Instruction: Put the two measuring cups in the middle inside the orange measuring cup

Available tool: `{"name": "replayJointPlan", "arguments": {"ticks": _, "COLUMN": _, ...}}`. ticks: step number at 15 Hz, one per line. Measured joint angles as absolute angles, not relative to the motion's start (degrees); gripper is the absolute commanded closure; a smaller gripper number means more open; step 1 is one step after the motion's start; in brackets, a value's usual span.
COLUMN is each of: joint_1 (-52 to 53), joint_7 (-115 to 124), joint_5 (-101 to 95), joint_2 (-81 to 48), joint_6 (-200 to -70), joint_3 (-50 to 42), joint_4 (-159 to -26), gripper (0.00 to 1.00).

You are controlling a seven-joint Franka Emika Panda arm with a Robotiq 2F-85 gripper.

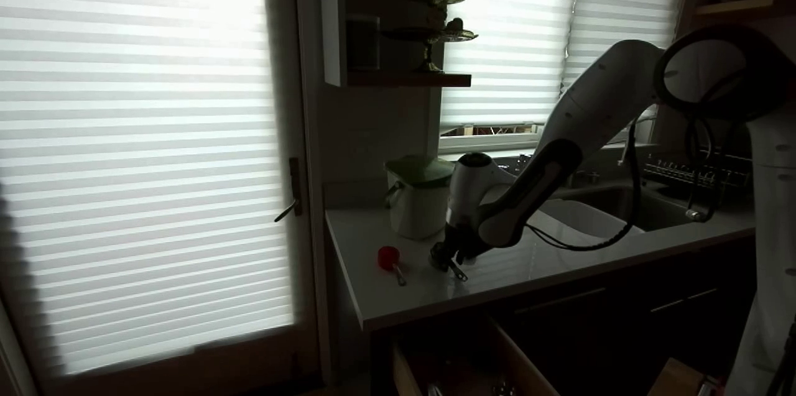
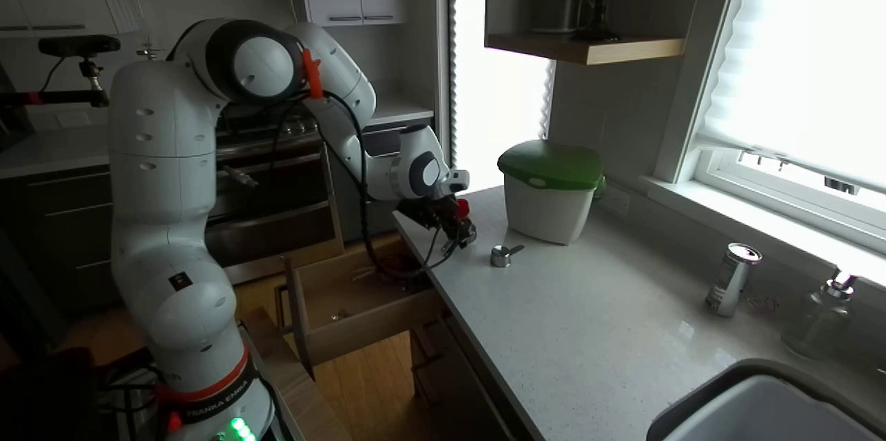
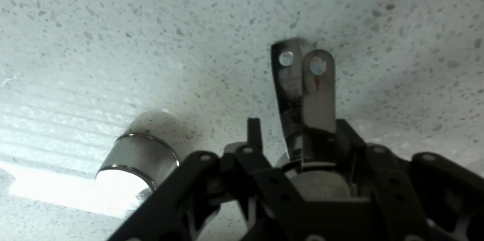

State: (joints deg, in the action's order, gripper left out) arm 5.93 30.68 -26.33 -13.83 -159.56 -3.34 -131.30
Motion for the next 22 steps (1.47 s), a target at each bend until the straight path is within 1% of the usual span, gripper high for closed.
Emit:
{"name": "replayJointPlan", "arguments": {"ticks": 2, "joint_1": 6.0, "joint_7": 29.2, "joint_5": -26.2, "joint_2": -14.1, "joint_6": -160.6, "joint_3": -3.7, "joint_4": -131.3, "gripper": 0.81}}
{"name": "replayJointPlan", "arguments": {"ticks": 3, "joint_1": 5.9, "joint_7": 28.8, "joint_5": -26.2, "joint_2": -14.2, "joint_6": -160.8, "joint_3": -3.6, "joint_4": -131.3, "gripper": 0.93}}
{"name": "replayJointPlan", "arguments": {"ticks": 4, "joint_1": 5.8, "joint_7": 28.6, "joint_5": -26.2, "joint_2": -14.3, "joint_6": -161.0, "joint_3": -3.6, "joint_4": -131.3, "gripper": 0.96}}
{"name": "replayJointPlan", "arguments": {"ticks": 5, "joint_1": 5.8, "joint_7": 28.4, "joint_5": -26.2, "joint_2": -14.3, "joint_6": -161.2, "joint_3": -3.5, "joint_4": -131.3, "gripper": 0.95}}
{"name": "replayJointPlan", "arguments": {"ticks": 11, "joint_1": 5.6, "joint_7": 28.0, "joint_5": -25.9, "joint_2": -13.7, "joint_6": -161.8, "joint_3": -3.2, "joint_4": -131.4, "gripper": 0.95}}
{"name": "replayJointPlan", "arguments": {"ticks": 17, "joint_1": 5.9, "joint_7": 28.0, "joint_5": -26.0, "joint_2": -8.8, "joint_6": -161.3, "joint_3": -2.6, "joint_4": -130.9, "gripper": 0.95}}
{"name": "replayJointPlan", "arguments": {"ticks": 19, "joint_1": 6.7, "joint_7": 27.9, "joint_5": -26.1, "joint_2": -7.5, "joint_6": -159.0, "joint_3": -1.7, "joint_4": -129.8, "gripper": 0.95}}
{"name": "replayJointPlan", "arguments": {"ticks": 22, "joint_1": 8.8, "joint_7": 28.0, "joint_5": -26.1, "joint_2": -7.0, "joint_6": -151.4, "joint_3": 0.4, "joint_4": -125.7, "gripper": 0.95}}
